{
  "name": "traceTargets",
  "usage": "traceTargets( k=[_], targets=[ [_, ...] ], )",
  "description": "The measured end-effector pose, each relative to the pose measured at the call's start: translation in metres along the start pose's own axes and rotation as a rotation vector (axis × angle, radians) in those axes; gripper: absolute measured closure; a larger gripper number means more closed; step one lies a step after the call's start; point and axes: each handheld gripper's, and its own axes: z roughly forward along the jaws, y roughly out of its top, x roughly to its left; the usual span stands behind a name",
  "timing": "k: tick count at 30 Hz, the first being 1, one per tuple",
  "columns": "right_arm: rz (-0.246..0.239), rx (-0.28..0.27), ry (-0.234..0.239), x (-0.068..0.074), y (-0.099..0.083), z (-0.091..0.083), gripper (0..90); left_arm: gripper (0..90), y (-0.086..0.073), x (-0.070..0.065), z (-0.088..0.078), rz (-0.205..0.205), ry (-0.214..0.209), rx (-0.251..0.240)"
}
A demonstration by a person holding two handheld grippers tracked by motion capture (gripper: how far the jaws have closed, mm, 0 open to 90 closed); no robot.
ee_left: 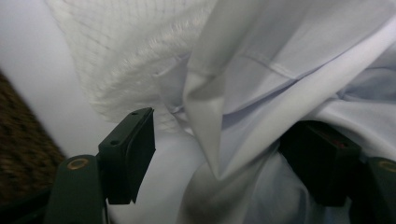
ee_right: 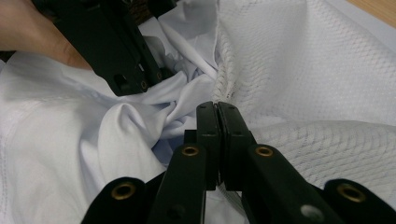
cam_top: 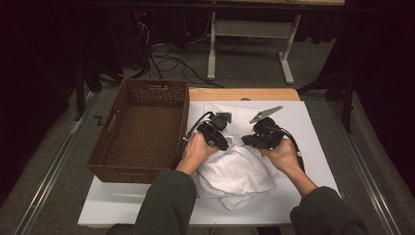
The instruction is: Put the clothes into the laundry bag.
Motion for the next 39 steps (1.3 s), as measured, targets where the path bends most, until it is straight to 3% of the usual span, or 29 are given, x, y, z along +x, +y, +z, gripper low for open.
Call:
traceTargets(
  k=[3,6,8,14,18,21,25,28,31,34,39],
  targets=[
    [0.000,0.006,0.001,0.002,0.000,0.003,89.2,31.0,-0.004,0.008,0.003,-0.046,-0.069,-0.027],
    [-0.006,0.015,-0.003,0.003,0.001,0.005,89.2,41.6,-0.009,0.009,0.002,-0.029,-0.097,-0.080],
    [-0.012,0.015,-0.008,0.003,0.002,0.005,89.2,53.5,-0.011,0.008,-0.001,-0.008,-0.124,-0.089],
    [-0.023,0.024,-0.017,0.001,0.001,0.005,89.2,73.5,-0.012,0.002,-0.012,-0.007,-0.120,-0.159],
    [0.003,0.014,-0.019,-0.004,0.002,0.002,89.2,82.6,-0.018,0.000,-0.026,0.017,-0.141,-0.209],
    [0.008,0.004,-0.020,-0.006,0.002,0.002,89.2,85.7,-0.023,-0.004,-0.040,0.041,-0.173,-0.261],
    [0.008,-0.005,-0.026,-0.004,0.004,0.000,89.2,86.7,-0.030,-0.015,-0.055,0.105,-0.224,-0.300],
    [0.016,-0.019,-0.032,-0.003,0.007,-0.003,89.3,87.0,-0.032,-0.030,-0.059,0.174,-0.245,-0.293],
    [-0.002,-0.042,-0.038,-0.002,0.011,-0.007,89.3,87.1,-0.030,-0.041,-0.055,0.214,-0.284,-0.274],
    [0.008,-0.053,-0.034,0.001,0.014,-0.008,89.4,87.2,-0.026,-0.047,-0.044,0.216,-0.293,-0.258],
    [-0.009,-0.067,-0.018,0.006,0.012,-0.010,89.4,87.1,-0.017,-0.046,-0.020,0.141,-0.276,-0.240]
  ],
)
